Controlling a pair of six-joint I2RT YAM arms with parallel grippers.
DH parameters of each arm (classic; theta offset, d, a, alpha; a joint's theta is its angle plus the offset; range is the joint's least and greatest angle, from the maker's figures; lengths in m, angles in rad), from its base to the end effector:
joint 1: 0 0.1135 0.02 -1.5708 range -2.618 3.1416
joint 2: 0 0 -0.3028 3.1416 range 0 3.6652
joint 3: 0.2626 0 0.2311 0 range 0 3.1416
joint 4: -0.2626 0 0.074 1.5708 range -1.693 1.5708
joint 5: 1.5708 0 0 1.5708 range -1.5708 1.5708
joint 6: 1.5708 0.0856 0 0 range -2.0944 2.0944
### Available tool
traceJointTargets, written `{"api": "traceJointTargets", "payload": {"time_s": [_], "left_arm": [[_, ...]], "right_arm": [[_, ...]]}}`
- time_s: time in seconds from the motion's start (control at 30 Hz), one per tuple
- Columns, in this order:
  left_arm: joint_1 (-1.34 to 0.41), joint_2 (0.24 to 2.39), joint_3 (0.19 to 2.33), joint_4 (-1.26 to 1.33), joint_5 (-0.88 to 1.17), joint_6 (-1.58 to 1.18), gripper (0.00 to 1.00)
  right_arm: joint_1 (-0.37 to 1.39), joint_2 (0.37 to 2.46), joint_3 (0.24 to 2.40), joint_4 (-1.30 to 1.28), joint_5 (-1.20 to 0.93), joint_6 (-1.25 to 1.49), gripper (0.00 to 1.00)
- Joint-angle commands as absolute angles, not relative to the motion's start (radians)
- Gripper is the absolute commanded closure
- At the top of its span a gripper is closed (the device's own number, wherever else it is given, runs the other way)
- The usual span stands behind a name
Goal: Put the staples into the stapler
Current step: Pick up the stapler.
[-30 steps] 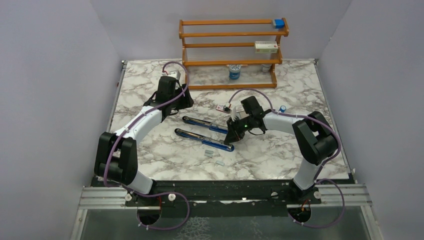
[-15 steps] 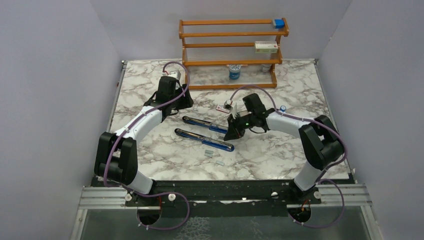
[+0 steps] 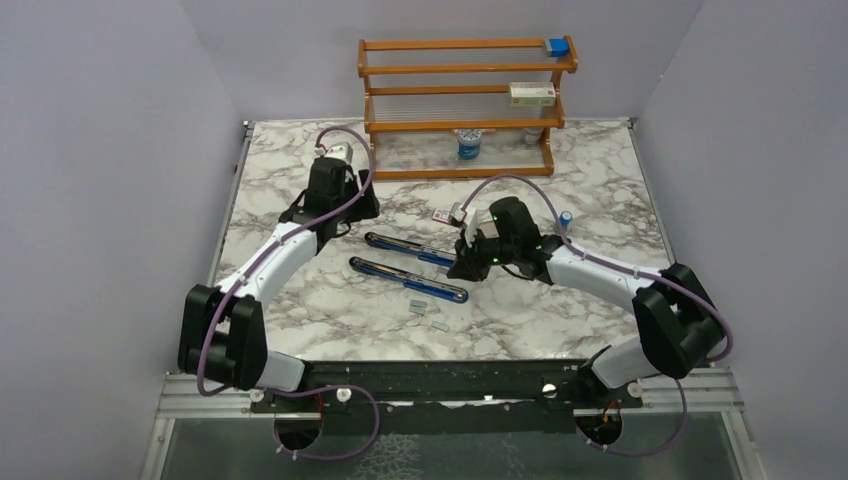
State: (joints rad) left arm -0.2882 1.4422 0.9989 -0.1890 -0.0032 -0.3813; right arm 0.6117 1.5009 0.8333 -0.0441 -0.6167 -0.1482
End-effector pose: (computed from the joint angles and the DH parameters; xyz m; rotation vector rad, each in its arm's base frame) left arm 0.3234 -0.0956 0.2779 -0.1055 2.2253 -0.3677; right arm 0.2337 0.2244 0.2306 -1.1513 1.9885 0.9440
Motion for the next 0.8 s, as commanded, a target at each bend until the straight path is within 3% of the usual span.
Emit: {"api": "traceJointTargets", "payload": {"time_s": [0.0, 0.37, 0.77], "left_arm": [[-0.29, 1.346, 0.92, -0.168, -0.029, -0.387, 0.28], [-0.29, 1.276, 0.8, -0.106, -0.011, -0.485, 0.29], [-0.29, 1.276, 0.731, -0.076, -0.046, -0.48, 0.3]], "right_arm": [[0.646, 1.433, 0.783, 0.043, -0.471, -0.19, 0.9], [0.729, 1.388, 0.731, 0.082, -0.287, -0.264, 0.9], [0.742, 1.417, 0.791, 0.027, -0.296, -0.308, 0.9]]}}
